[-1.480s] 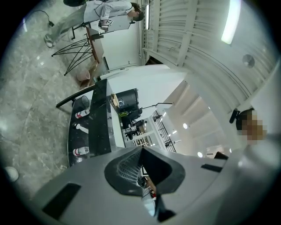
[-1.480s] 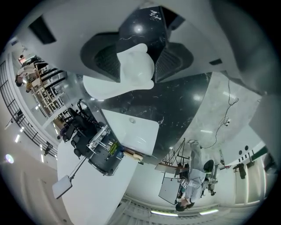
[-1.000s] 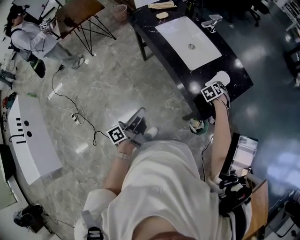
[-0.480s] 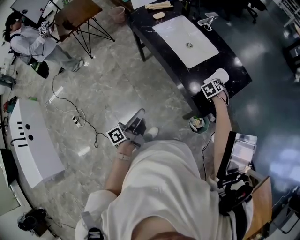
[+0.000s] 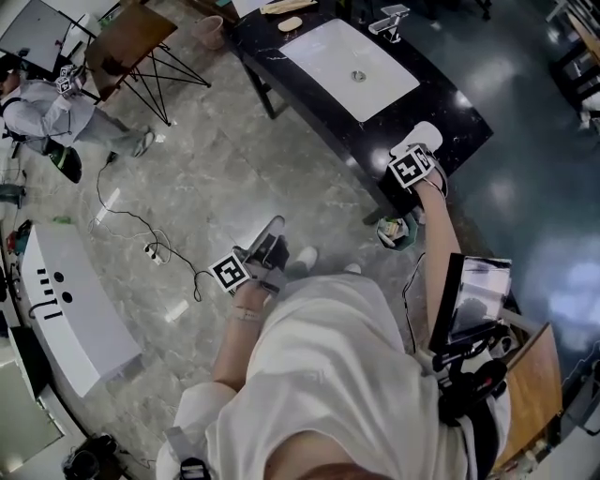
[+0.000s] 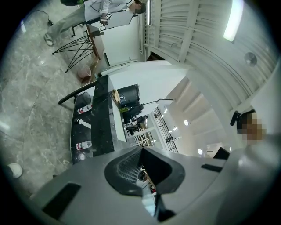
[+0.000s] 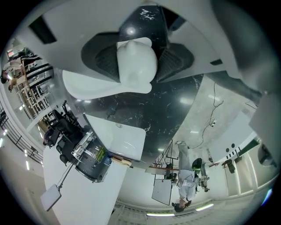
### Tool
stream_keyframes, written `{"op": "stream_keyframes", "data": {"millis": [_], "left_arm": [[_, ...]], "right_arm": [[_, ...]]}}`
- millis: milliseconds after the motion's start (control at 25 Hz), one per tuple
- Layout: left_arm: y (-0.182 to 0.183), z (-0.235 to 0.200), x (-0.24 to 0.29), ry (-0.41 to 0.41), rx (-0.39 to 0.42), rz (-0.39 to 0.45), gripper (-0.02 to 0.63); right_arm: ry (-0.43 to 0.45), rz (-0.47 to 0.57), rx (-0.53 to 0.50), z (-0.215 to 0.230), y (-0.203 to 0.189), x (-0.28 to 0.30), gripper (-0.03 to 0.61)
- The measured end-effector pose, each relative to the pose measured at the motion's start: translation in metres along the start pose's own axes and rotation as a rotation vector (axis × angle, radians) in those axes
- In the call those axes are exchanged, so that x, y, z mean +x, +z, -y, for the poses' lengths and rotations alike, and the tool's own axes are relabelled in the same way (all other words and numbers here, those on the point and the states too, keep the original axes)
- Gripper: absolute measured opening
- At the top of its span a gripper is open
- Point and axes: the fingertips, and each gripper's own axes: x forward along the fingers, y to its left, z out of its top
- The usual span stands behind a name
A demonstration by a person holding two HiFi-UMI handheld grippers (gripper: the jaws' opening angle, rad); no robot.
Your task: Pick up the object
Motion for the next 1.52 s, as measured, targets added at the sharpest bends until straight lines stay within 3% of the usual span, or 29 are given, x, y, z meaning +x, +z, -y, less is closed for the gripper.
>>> {"op": "stream_keyframes", "data": {"millis": [560,960,1080,1280,1520], "left_arm": [[-0.006,-0.001,0.011,-0.024,-0.025,-0.08,0.005],[-0.008,0.008,0.016,-0.059,-0.035,-0.12,0.005],[-0.013,0.015,0.014,-0.067,-0.043,-0.146,0.005],[-0.016,0.005,0.034,-0.083,-0.048,-0.183,0.005],[-0.027,0.019,0.047,-0.116,-0.064,-0.25,0.005]], "right_arm": [[0.106,0.246,0.348,-0.002,0.017,-0.039,0.252],[0.361,0.603,0.843,0.019,0.044,-0.099,0.252],[0.448,0.71,0.947,0.017,0.048,-0.128,0.252],[0.544,0.844,1.04,0.024,0.056,-0.149,0.252],[0.618,0.976,1.082,0.016,0.063,-0.213,0.252]]}}
